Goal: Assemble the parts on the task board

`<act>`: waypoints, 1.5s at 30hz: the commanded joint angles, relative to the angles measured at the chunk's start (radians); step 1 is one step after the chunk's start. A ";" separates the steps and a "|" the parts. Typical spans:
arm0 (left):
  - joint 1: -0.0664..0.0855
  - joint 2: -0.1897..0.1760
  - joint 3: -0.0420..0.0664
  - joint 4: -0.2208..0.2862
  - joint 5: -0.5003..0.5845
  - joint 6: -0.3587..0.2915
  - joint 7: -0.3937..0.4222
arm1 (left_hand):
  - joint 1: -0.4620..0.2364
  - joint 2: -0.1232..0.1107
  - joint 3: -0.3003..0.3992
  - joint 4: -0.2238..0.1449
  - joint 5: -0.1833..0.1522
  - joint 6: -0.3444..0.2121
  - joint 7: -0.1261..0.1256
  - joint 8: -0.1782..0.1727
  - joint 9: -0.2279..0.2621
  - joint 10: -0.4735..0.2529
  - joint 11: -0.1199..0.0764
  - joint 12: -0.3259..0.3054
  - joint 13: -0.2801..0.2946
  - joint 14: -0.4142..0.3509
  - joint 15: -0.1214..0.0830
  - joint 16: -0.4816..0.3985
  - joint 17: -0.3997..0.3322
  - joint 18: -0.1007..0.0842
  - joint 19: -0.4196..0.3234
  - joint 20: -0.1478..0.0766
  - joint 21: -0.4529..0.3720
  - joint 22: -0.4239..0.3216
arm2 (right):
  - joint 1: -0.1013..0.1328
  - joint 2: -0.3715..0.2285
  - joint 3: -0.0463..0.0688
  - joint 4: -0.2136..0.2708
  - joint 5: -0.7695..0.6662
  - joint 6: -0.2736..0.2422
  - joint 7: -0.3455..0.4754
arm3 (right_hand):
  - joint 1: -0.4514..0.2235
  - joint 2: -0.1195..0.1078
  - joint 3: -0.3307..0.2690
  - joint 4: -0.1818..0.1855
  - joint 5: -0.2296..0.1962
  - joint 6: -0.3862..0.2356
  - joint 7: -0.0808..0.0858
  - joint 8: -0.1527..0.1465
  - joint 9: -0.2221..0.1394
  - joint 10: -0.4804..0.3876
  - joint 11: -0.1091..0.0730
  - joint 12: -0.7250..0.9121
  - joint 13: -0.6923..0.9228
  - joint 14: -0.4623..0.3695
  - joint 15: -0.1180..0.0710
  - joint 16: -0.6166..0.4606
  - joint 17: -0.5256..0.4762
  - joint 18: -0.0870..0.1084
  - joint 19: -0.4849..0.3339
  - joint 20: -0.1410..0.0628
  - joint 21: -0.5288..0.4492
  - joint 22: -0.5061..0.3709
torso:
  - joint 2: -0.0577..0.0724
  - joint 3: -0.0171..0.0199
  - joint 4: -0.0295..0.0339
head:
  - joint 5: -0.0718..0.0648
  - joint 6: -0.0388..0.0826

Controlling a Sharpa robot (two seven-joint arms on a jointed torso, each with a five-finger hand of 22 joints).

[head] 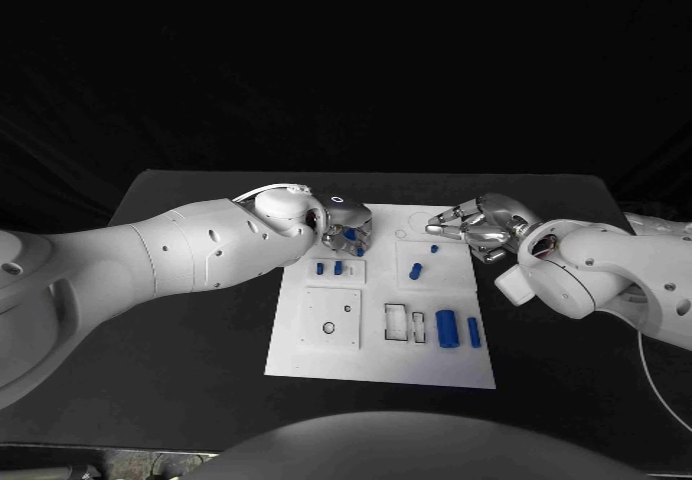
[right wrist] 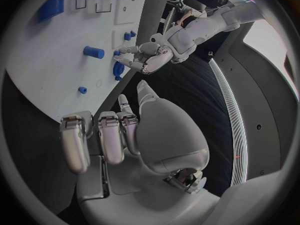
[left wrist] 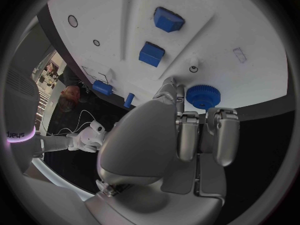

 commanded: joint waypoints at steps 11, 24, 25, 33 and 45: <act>-0.003 -0.008 -0.002 0.007 -0.016 -0.056 0.087 | 0.023 -0.010 0.030 -0.003 -0.002 0.065 0.015 0.027 0.014 0.080 0.010 0.013 -0.004 0.106 0.002 0.003 0.263 -0.008 0.103 -0.008 0.002 0.263 | 0.000 -0.002 0.000 0.004 -0.002 0.023 -0.006 | -0.007 0.006 -0.006 0.001 0.002 0.003 -0.002 0.005 0.001 0.110 0.005 -0.003 0.260 0.104 0.005 0.004 0.263 -0.014 0.105 0.008 0.004 0.263 | 0.000 -0.0003 0.0001 | 0.000 0.000; -0.003 -0.028 -0.002 0.025 -0.018 -0.143 0.117 | 0.016 -0.013 0.036 0.002 -0.002 0.063 0.019 0.023 0.013 0.080 0.015 0.003 -0.005 0.106 0.007 0.003 0.263 -0.008 0.103 -0.008 0.002 0.263 | 0.000 -0.004 0.000 -0.001 -0.002 0.027 -0.014 | -0.007 0.007 -0.007 0.002 0.002 0.002 -0.002 0.005 0.000 0.110 0.004 -0.003 0.260 0.104 0.005 0.004 0.263 -0.014 0.105 0.008 0.004 0.263 | -0.001 -0.0008 0.0014 | -0.005 0.000; -0.003 -0.028 -0.002 0.026 -0.018 -0.140 0.117 | 0.013 -0.015 0.036 0.003 -0.002 0.062 0.019 0.021 0.013 0.079 0.016 0.000 -0.005 0.106 0.008 0.003 0.263 -0.008 0.103 -0.008 0.002 0.263 | 0.000 -0.004 0.000 -0.001 -0.002 0.027 -0.014 | -0.007 0.007 -0.007 0.002 0.002 0.002 -0.002 0.005 0.000 0.110 0.004 -0.003 0.260 0.104 0.005 0.004 0.263 -0.014 0.105 0.008 0.004 0.263 | -0.001 -0.0005 0.0014 | -0.004 0.000; -0.002 -0.017 -0.002 0.009 -0.017 -0.054 0.105 | 0.005 -0.020 0.046 0.003 -0.002 0.047 0.019 0.009 0.008 0.069 0.019 -0.015 -0.006 0.106 0.011 0.003 0.263 -0.008 0.103 -0.007 0.002 0.263 | 0.000 -0.001 0.000 -0.001 -0.002 0.027 -0.016 | -0.007 0.007 -0.007 0.002 0.002 0.002 -0.002 0.005 0.000 0.110 0.004 -0.003 0.260 0.104 0.005 0.004 0.263 -0.014 0.105 0.008 0.004 0.263 | 0.000 0.0004 0.0002 | 0.000 0.000; -0.002 0.000 -0.002 -0.010 -0.027 0.041 0.067 | -0.010 -0.031 0.062 0.003 -0.002 0.010 0.018 -0.017 -0.004 0.018 0.021 -0.022 -0.007 0.106 0.014 0.003 0.263 -0.008 0.103 -0.005 0.002 0.263 | 0.000 -0.001 0.000 -0.001 -0.002 0.027 -0.016 | -0.007 0.007 -0.007 0.002 0.002 0.001 -0.002 0.005 0.000 0.110 0.004 -0.003 0.260 0.104 0.005 0.004 0.263 -0.014 0.105 0.008 0.004 0.263 | -0.001 0.0004 -0.0003 | 0.001 0.000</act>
